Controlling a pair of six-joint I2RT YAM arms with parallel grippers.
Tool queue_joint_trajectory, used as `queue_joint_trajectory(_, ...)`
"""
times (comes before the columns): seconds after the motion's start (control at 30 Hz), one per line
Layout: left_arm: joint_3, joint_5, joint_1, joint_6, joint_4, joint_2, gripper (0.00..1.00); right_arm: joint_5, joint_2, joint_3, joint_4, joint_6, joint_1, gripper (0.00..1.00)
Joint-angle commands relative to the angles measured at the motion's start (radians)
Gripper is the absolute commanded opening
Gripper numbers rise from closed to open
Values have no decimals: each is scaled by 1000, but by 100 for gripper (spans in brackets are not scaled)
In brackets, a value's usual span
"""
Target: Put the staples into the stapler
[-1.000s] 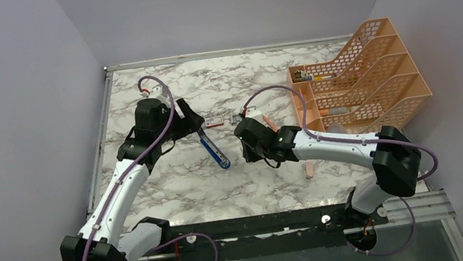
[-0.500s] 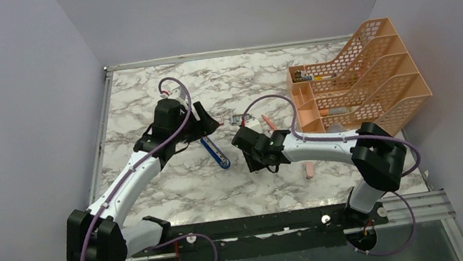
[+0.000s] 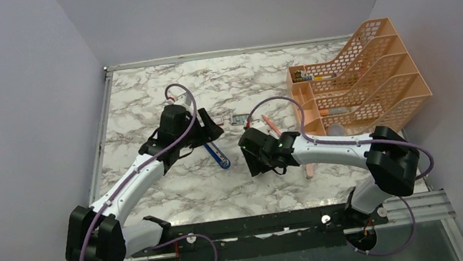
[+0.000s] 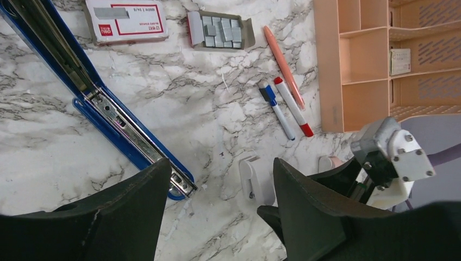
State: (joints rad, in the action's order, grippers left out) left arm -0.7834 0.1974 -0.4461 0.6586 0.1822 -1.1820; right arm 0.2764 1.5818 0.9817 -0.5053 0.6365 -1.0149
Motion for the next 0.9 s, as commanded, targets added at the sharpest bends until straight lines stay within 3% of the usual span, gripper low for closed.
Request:
queue_joint_trajectory(0.0, 35, 14, -26, 34, -40, -6, 67, -58, -56, -39, 25, 6, -3, 59)
queue_joint_trajectory(0.17, 74, 13, -77, 83, -75, -11, 59, -69, -42, -55, 43, 8, -4, 54)
queue_joint_trajectory(0.5, 129, 7, -126, 125, -106, -21, 58, -64, -16, -74, 129, 15, -4, 44)
queue_joint_trajectory(0.7, 206, 13, -155, 172, -149, -5, 57, -39, -15, -77, 131, 48, -4, 30)
queue_joint_trajectory(0.87, 306, 19, -193, 234, -260, 1, 48, -80, -73, -103, 145, 70, -4, 26)
